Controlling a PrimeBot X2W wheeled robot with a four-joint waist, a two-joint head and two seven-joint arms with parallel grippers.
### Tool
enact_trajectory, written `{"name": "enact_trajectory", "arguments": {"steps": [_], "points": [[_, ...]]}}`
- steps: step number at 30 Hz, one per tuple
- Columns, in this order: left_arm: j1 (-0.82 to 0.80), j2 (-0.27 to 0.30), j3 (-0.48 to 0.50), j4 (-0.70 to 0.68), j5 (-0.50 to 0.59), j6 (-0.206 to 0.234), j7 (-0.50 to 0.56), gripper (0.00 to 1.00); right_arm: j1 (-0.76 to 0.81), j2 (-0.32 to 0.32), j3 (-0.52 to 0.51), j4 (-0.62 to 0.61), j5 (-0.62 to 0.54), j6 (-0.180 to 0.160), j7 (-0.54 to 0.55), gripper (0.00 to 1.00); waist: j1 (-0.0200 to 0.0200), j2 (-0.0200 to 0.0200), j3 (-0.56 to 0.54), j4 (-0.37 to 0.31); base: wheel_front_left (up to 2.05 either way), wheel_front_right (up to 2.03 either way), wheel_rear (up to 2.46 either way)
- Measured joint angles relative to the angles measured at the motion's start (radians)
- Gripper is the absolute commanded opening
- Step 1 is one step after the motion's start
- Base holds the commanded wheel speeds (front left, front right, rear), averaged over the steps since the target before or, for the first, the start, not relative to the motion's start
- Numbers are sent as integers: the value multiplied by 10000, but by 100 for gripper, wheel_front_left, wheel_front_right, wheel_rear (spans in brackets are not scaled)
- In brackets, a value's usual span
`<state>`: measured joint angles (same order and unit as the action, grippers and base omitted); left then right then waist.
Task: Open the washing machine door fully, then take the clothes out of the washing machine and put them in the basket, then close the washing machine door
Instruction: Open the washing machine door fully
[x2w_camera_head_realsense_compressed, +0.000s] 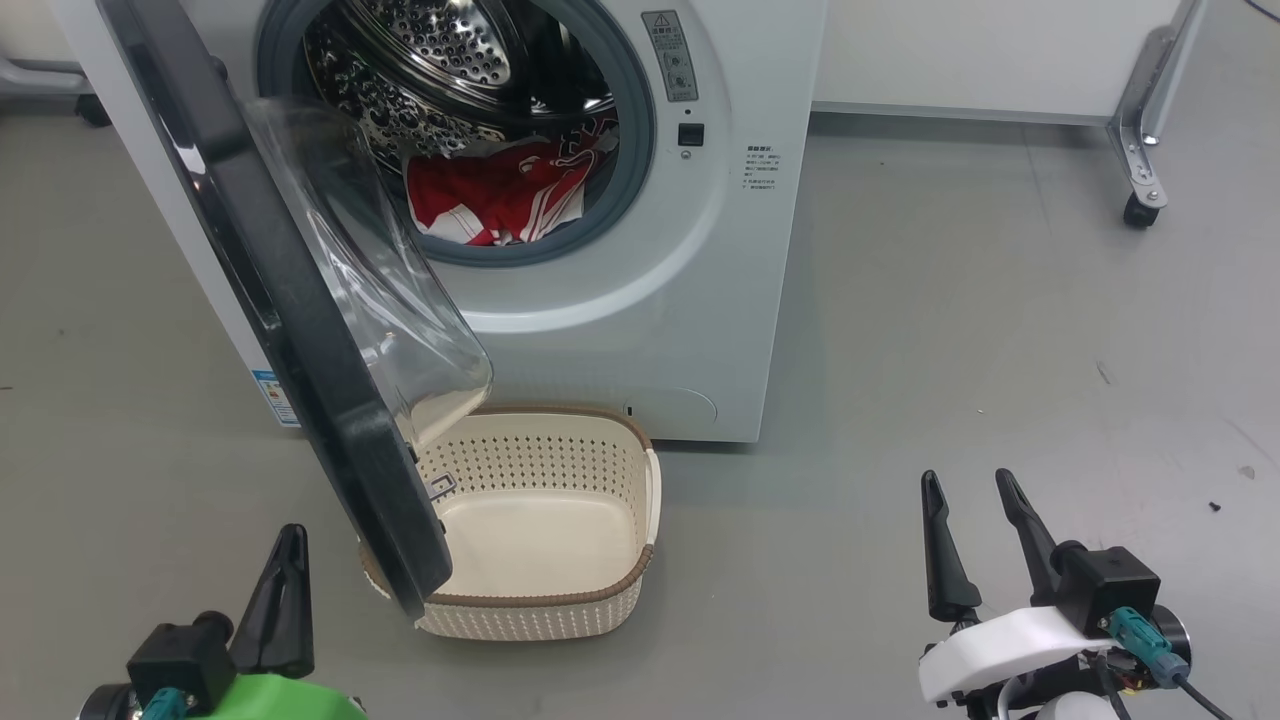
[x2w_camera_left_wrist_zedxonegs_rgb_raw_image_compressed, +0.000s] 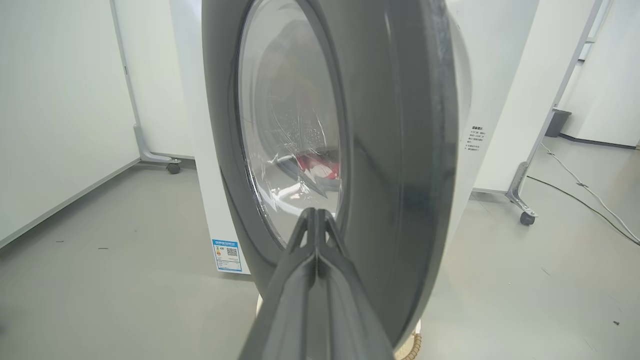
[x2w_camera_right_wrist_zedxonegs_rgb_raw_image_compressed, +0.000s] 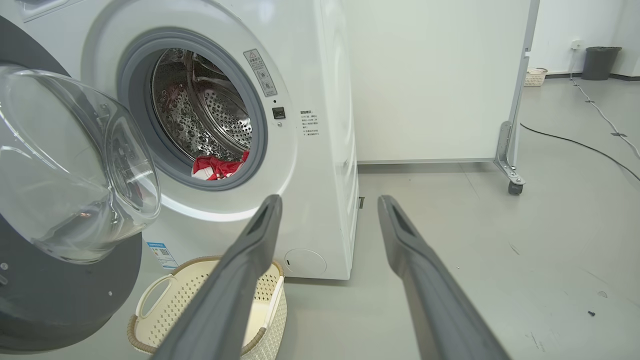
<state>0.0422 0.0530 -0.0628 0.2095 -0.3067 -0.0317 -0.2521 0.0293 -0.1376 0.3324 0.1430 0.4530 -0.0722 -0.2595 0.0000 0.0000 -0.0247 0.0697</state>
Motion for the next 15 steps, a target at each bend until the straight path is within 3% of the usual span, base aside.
{"name": "enact_trajectory", "arguments": {"steps": [15], "points": [[-1200,385,708,-1576,0,-4,-4,0,2,242,-207,2,-207,188,0,100,0,0,-9,3,0,0,0]]}}
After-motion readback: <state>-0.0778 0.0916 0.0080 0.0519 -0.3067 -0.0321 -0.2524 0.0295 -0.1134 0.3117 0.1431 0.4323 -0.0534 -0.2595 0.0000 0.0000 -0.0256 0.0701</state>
